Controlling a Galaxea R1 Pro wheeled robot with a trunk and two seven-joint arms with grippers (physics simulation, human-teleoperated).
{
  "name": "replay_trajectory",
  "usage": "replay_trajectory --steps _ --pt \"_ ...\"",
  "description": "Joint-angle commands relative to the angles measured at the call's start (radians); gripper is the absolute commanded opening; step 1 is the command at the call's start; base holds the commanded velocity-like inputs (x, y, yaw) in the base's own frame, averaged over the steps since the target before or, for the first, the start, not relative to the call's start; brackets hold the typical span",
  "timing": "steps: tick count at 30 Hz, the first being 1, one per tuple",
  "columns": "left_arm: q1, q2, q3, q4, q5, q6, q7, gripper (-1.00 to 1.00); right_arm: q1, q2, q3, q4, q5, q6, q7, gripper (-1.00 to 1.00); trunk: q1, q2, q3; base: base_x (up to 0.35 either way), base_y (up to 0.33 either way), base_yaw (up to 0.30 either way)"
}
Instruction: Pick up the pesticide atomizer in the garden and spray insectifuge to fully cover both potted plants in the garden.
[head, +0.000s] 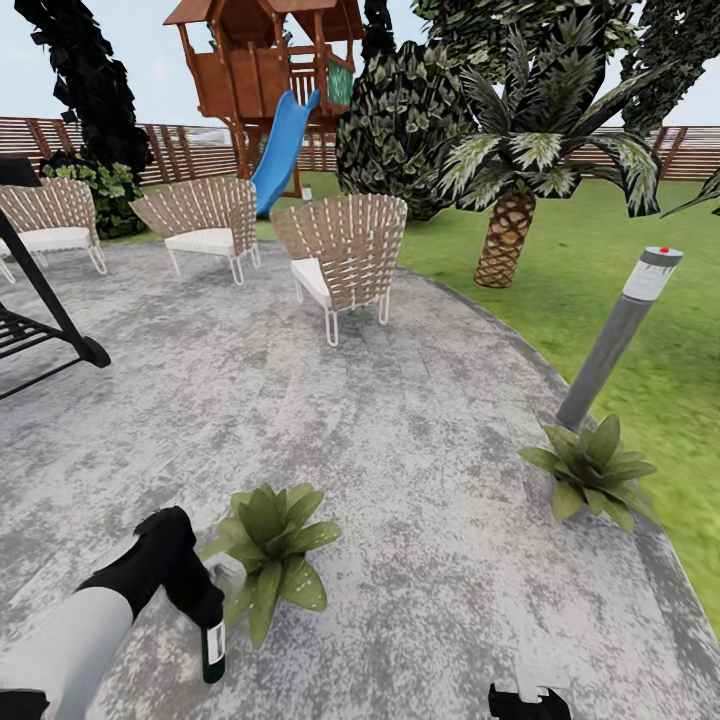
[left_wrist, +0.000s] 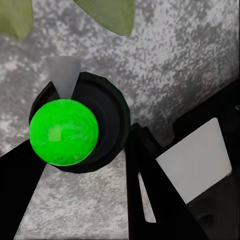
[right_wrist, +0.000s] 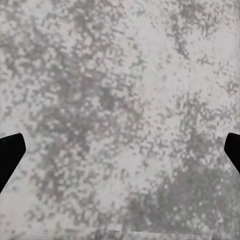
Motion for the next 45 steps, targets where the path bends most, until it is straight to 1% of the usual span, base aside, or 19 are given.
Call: replay_trajectory --steps 1,5,9,13,18,21,23,26,28,30,31,32,33,36,39,43,45 --pt "-0.009 0.002 -0.014 -0.003 -0.008 0.01 -0.027 -1.0 0.0 0.0 0.009 0.0 -0.01 -0.003 -0.002 1.0 0.0 0.0 -0.001 0.0 0.0 0.0" --pt "-0.012 0.005 -0.024 -0.002 -0.008 0.009 -0.045 -1.0 0.0 0.0 0.009 0.0 -0.01 -0.003 -0.002 1.0 0.0 0.0 -0.001 -0.07 0.0 0.0" --pt "-0.006 0.008 -0.026 -0.001 -0.009 0.007 -0.042 -1.0 0.0 0.0 0.009 0.0 -0.01 -0.003 -0.002 1.0 0.0 0.0 -0.001 -0.289 0.013 0.0" --pt "-0.004 0.01 -0.027 0.006 -0.011 0.006 -0.036 -1.0 0.0 0.0 0.009 0.0 -0.01 -0.003 -0.002 1.0 0.0 0.0 -0.001 -0.217 0.198 0.0" --pt "0.0 0.012 -0.026 0.016 -0.02 0.005 -0.005 -1.0 0.0 0.0 0.009 0.0 -0.01 -0.003 -0.002 1.0 0.0 0.0 -0.001 -0.021 0.297 -0.005" --pt "0.022 0.012 -0.025 0.017 -0.02 0.001 0.044 -1.0 0.0 0.0 0.009 0.0 -0.01 -0.002 -0.002 1.0 0.0 0.0 -0.001 -0.001 0.295 -0.228" --pt "0.024 0.011 -0.024 0.021 -0.019 -0.001 0.052 -1.0 0.0 0.0 0.009 0.0 -0.01 -0.002 -0.002 1.0 0.0 0.0 -0.001 0.0 0.166 -0.235" --pt "0.026 0.0 -0.021 0.038 -0.016 -0.002 0.061 -1.0 0.0 0.0 0.009 0.0 -0.01 -0.003 -0.002 1.0 0.0 0.0 -0.001 0.0 0.045 -0.077" --pt "0.026 -0.014 -0.019 0.043 -0.009 -0.002 0.066 -1.0 0.0 0.0 0.009 0.0 -0.01 -0.003 -0.002 1.0 0.0 0.0 -0.001 0.0 0.011 -0.019" --pt "0.026 -0.045 -0.017 0.045 -0.009 -0.001 0.07 -1.0 0.0 0.0 0.009 0.0 -0.01 -0.003 -0.002 1.0 0.0 0.0 -0.001 0.0 0.003 -0.093" --pt "0.027 -0.055 -0.017 0.046 -0.009 -0.001 0.075 -1.0 0.0 0.0 0.009 0.0 -0.01 -0.003 -0.002 1.0 0.0 0.0 -0.001 0.0 0.001 -0.223" --pt "0.027 -0.058 -0.016 0.045 -0.009 0.0 0.083 -1.0 0.0 0.0 0.009 0.0 -0.01 -0.003 -0.002 1.0 0.0 0.0 -0.001 0.0 0.001 -0.25" --pt "0.03 -0.059 -0.015 0.045 -0.008 0.0 0.094 -1.0 0.0 0.0 0.009 0.0 -0.01 -0.003 -0.002 1.0 0.0 0.0 -0.001 0.0 0.0 -0.274" --pt "0.037 -0.051 -0.004 0.045 -0.008 0.0 0.133 -1.0 0.0 0.0 0.009 0.0 -0.01 -0.003 -0.002 1.0 0.0 0.0 -0.001 0.0 0.0 -0.163" --pt "0.038 -0.045 0.009 0.045 -0.009 0.0 0.142 -1.0 0.0 0.0 0.009 0.0 -0.01 -0.003 -0.002 1.0 0.0 0.0 -0.001 0.0 0.0 -0.035" --pt "0.039 -0.044 0.011 0.045 -0.01 0.001 0.146 -1.0 0.0 0.0 0.009 0.0 -0.01 -0.003 -0.003 1.0 0.0 0.0 -0.002 0.0 0.0 -0.004" --pt "0.055 -0.044 0.011 0.045 -0.009 0.0 0.163 -1.0 0.0 0.0 0.007 -0.001 -0.011 -0.003 -0.004 1.0 0.004 -0.007 -0.008 0.0 0.0 0.0"
